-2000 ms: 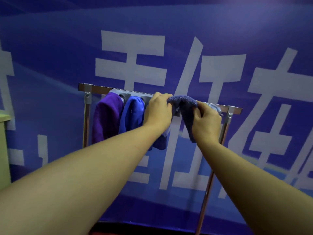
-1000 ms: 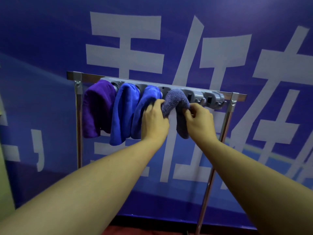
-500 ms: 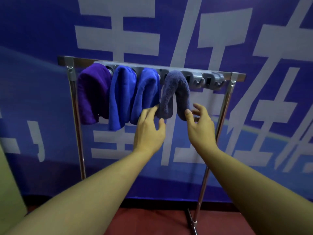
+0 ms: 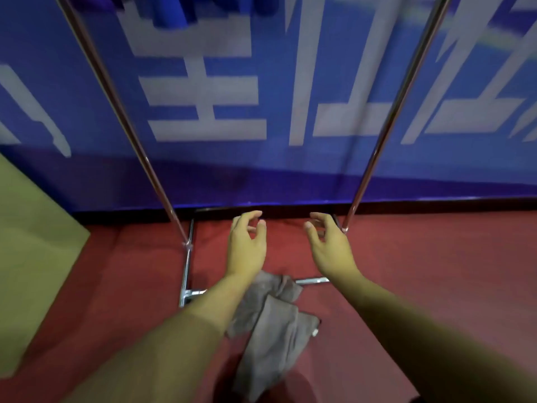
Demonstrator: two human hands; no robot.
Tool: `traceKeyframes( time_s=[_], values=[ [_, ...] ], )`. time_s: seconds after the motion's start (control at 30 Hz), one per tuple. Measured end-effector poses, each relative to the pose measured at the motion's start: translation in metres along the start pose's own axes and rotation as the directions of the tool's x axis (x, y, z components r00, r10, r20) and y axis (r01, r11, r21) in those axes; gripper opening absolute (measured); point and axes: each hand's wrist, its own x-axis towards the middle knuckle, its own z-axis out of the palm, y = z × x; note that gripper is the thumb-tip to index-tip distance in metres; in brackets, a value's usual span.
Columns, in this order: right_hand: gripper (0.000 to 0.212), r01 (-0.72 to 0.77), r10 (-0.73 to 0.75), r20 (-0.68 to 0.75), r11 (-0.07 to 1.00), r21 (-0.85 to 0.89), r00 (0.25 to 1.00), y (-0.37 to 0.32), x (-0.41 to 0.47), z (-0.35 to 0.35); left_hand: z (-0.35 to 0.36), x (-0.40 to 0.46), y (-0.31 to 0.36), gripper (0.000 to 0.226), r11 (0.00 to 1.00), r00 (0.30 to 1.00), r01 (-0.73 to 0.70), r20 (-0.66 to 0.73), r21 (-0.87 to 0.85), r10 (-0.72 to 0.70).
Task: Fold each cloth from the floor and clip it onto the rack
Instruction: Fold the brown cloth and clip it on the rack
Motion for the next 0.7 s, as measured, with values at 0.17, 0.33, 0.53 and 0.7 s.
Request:
traceKeyframes(
  time_s=[0.17,0.33,0.53,0.7],
  values=[
    [0.036,-0.118,0.12,0.109,0.993,-0.024,0.987,0.063,-0.022,0.048,0.013,-0.027,-0.068,0.019,0.985,0.984,0.155,0.076,0.08,-0.162],
    [0.038,-0.307,0.32,0.22,0.947,-0.094,0.921,0.123,-0.038,0.087,0.022,-0.062,-0.149,0.018,0.896,0.901,0.383,0.124,0.225,-0.416],
    [0.053,-0.362,0.498,0.391,0.855,-0.372,0.774,0.202,-0.042,0.123,0.046,-0.099,-0.231,0.037,0.68,0.661,0.655,0.185,0.33,-0.727],
    [0.053,-0.336,0.539,0.419,0.818,-0.466,0.731,0.243,-0.036,0.14,0.066,-0.115,-0.276,0.041,0.618,0.585,0.677,0.216,0.399,-0.781]
  ],
)
